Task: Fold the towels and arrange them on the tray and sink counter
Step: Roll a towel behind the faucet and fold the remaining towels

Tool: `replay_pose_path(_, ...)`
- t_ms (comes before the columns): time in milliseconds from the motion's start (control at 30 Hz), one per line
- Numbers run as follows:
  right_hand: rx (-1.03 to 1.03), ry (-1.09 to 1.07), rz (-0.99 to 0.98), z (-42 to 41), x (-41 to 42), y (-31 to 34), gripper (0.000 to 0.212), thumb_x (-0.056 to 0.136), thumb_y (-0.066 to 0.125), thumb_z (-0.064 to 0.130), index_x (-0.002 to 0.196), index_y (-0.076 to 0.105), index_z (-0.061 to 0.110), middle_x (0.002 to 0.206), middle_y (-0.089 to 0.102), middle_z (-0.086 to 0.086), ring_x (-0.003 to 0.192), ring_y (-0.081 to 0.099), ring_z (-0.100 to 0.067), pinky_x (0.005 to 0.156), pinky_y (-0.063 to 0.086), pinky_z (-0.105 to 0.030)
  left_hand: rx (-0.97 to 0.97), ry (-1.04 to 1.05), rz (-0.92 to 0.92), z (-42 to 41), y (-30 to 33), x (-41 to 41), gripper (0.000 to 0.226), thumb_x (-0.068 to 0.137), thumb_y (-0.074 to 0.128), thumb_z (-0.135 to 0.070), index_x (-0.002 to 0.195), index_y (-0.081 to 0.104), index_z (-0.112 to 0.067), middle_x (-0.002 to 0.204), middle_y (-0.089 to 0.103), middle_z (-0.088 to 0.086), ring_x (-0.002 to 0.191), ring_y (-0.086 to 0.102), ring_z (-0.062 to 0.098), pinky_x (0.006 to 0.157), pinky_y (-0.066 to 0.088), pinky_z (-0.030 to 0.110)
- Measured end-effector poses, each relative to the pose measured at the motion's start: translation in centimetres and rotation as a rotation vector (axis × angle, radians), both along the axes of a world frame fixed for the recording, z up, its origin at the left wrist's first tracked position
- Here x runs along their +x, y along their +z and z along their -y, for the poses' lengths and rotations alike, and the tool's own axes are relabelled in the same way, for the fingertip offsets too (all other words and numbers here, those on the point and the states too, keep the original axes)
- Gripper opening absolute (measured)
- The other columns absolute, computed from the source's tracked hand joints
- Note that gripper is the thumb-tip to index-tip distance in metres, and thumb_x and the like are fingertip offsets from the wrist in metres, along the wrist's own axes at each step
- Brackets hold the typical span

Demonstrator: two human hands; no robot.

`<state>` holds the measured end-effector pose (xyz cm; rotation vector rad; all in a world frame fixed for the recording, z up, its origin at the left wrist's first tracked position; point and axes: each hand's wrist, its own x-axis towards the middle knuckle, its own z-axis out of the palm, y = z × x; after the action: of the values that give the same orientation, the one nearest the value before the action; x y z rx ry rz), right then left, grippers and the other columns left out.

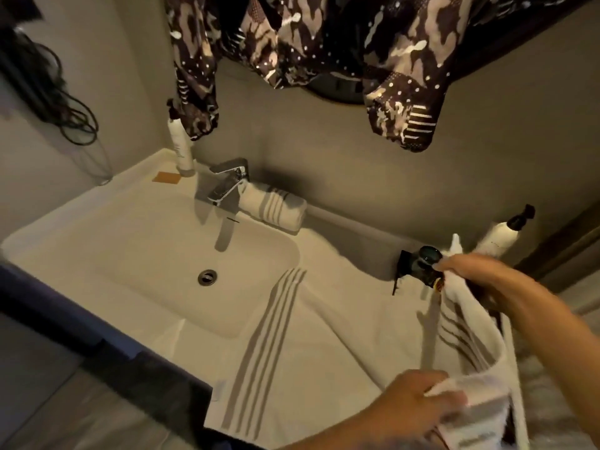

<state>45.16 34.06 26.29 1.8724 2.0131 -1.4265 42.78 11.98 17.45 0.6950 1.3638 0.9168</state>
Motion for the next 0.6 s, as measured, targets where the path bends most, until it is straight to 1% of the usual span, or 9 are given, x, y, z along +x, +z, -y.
replay_pose_path(100,-0.033,0.2,-0.066,4.3,-8.9,-3.0,0.022,0.089,0.063,0.015,0.1,0.052,0.0,0.062,0.05,-0.012,0.042,0.05,-0.02,0.039,0.039,-0.02,-0.06,0.224,0.088,4.2,-0.7,-4.5,0.024,0.079,0.061,-0.037,0.09,0.077,-0.025,0.1,0.076,-0.01,0.097,0.067,0.007,0.095,0.045,0.033)
replay_pose_path(133,-0.081,0.224,-0.101,6.0,-11.6,-4.5,0.019,0.088,0.062,0.013,0.096,0.052,-0.001,0.057,0.047,-0.011,0.038,0.046,-0.02,0.043,0.037,-0.021,-0.089,0.287,0.106,6.1,-1.3,-6.0,0.019,0.083,0.062,-0.03,0.081,0.08,-0.027,0.092,0.077,-0.014,0.09,0.068,0.0,0.095,0.045,0.032)
replay_pose_path(200,-0.14,0.271,-0.162,9.7,-16.4,-8.1,0.015,0.086,0.059,0.007,0.091,0.049,-0.002,0.052,0.045,-0.01,0.033,0.042,-0.02,0.041,0.035,-0.022,-0.154,0.412,0.153,10.0,-2.8,-8.7,0.04,0.092,0.06,-0.019,0.059,0.078,-0.032,0.072,0.074,-0.019,0.073,0.068,-0.005,0.095,0.05,0.029)
replay_pose_path(300,-0.284,0.264,-0.248,15.0,-20.8,-13.9,0.023,0.083,0.066,0.021,0.087,0.054,0.002,0.064,0.056,-0.018,0.047,0.055,-0.027,0.047,0.044,-0.031,-0.297,0.64,0.174,15.6,-6.8,-11.1,0.041,0.09,0.065,-0.016,0.05,0.072,-0.012,0.065,0.074,-0.002,0.061,0.069,0.011,0.062,0.056,0.023)
replay_pose_path(367,-0.399,0.262,-0.31,17.7,-21.5,-16.8,0.03,0.089,0.063,0.031,0.087,0.057,0.002,0.076,0.062,-0.018,0.061,0.06,-0.03,0.053,0.053,-0.039,-0.417,0.703,0.067,19.0,-10.4,-11.6,0.03,0.089,0.066,-0.017,0.064,0.072,-0.001,0.069,0.068,0.004,0.063,0.062,0.012,0.059,0.045,0.025)
replay_pose_path(400,-0.36,0.309,-0.322,18.7,-21.1,-17.7,0.031,0.093,0.058,0.031,0.087,0.059,0.001,0.079,0.065,-0.017,0.066,0.061,-0.029,0.059,0.055,-0.043,-0.539,0.698,0.005,20.2,-12.2,-11.6,0.029,0.091,0.063,-0.016,0.073,0.072,0.005,0.065,0.065,0.006,0.058,0.059,0.012,0.056,0.042,0.026)
replay_pose_path(467,-0.021,0.504,-0.315,19.6,-19.0,-18.9,0.03,0.098,0.047,0.025,0.085,0.06,0.002,0.085,0.068,-0.013,0.072,0.062,-0.024,0.071,0.054,-0.042,-0.678,0.776,-0.058,21.7,-13.8,-11.9,0.029,0.095,0.058,-0.023,0.085,0.072,0.0,0.064,0.069,0.006,0.055,0.062,0.014,0.053,0.048,0.022)
replay_pose_path(533,0.254,0.554,-0.351,19.2,-15.5,-20.0,0.026,0.099,0.043,0.023,0.083,0.058,0.009,0.082,0.066,-0.007,0.074,0.061,-0.02,0.07,0.05,-0.041,-0.714,0.677,-0.309,22.5,-14.9,-12.5,0.033,0.094,0.054,-0.046,0.093,0.064,-0.014,0.082,0.068,0.0,0.075,0.064,0.014,0.07,0.052,0.025)
replay_pose_path(600,0.439,0.506,-0.349,17.7,-11.9,-20.9,0.018,0.099,0.044,0.023,0.087,0.057,0.019,0.086,0.062,0.003,0.079,0.056,-0.013,0.07,0.048,-0.033,-0.66,0.669,-0.419,22.3,-15.2,-12.9,0.043,0.087,0.058,-0.06,0.099,0.052,-0.019,0.097,0.06,-0.003,0.091,0.06,0.015,0.074,0.046,0.029)
